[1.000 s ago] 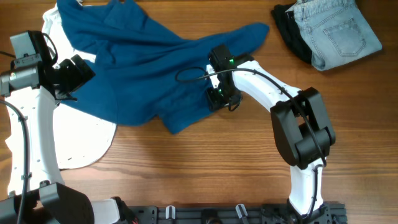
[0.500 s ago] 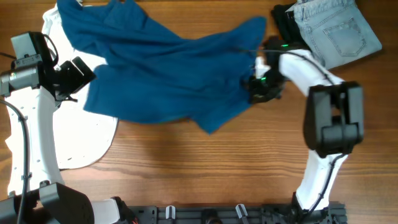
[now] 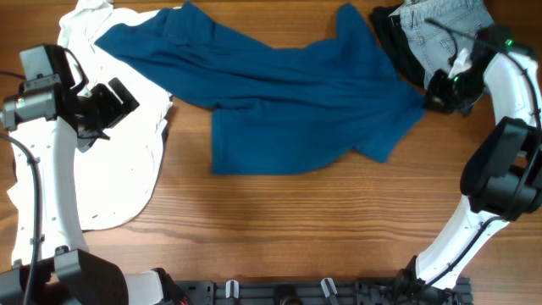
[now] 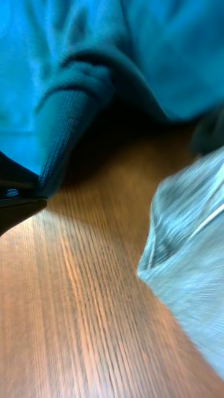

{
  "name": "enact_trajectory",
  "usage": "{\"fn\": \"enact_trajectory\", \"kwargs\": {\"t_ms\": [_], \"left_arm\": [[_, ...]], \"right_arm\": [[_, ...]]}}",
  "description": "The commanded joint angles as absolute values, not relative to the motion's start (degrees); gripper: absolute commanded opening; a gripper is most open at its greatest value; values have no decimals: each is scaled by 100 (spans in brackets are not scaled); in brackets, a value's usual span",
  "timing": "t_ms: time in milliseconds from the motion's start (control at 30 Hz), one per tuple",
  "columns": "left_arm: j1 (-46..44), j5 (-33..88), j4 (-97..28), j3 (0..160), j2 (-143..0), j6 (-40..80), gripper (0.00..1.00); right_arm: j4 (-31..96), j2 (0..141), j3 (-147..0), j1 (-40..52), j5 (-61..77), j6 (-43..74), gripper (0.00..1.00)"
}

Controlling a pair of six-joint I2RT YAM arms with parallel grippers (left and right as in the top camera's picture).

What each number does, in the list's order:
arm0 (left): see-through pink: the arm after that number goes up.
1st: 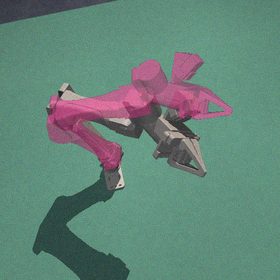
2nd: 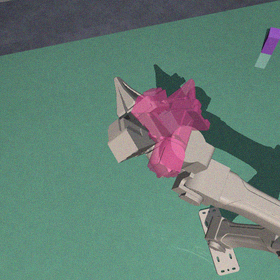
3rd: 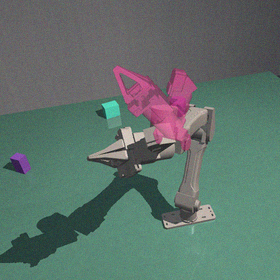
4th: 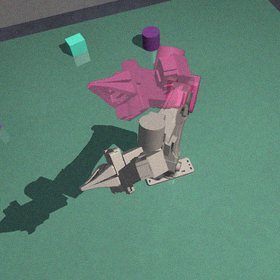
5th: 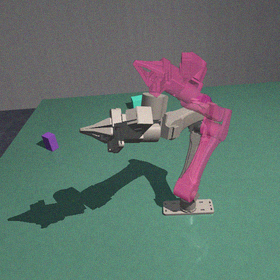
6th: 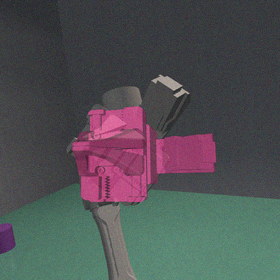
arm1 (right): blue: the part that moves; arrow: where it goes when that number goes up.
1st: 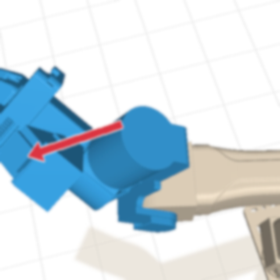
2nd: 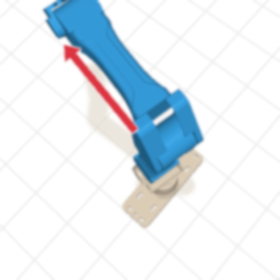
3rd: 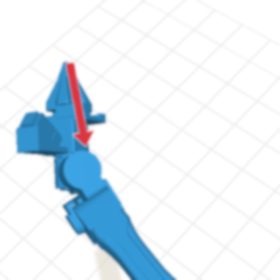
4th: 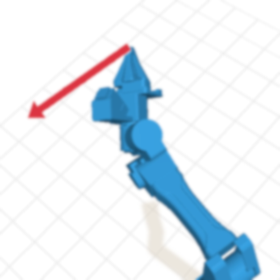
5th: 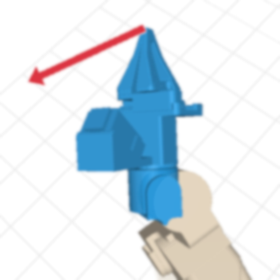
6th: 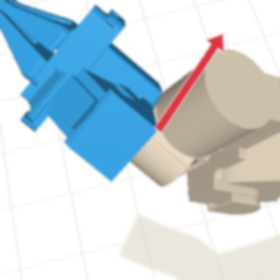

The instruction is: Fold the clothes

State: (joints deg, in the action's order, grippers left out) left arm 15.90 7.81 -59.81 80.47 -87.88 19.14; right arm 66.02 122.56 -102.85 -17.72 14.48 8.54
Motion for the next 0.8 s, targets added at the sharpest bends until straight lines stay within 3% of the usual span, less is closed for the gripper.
{"fn": "enact_trajectory", "kwargs": {"t_ms": [0,33,100,367,533,767], "left_arm": [[1295,913,-5789,8025,-8831,1835,100],[1240,913,-5717,8025,-8831,1833,100],[1151,878,-5533,8025,-8831,1815,100],[1146,336,-5310,8025,-8831,1656,100],[1269,82,-4727,8025,-9118,1516,100],[2388,231,-4263,8025,-9769,1544,100]], "right_arm": [[6925,12011,-11183,-1682,1306,749,6],[7059,11961,-11404,-1678,1310,744,22],[7269,11821,-11714,-1673,1308,698,99],[7738,11592,-11804,-1315,1614,290,100],[7891,11592,-11758,180,1610,224,100],[7133,11605,-10951,2447,910,368,100]]}}
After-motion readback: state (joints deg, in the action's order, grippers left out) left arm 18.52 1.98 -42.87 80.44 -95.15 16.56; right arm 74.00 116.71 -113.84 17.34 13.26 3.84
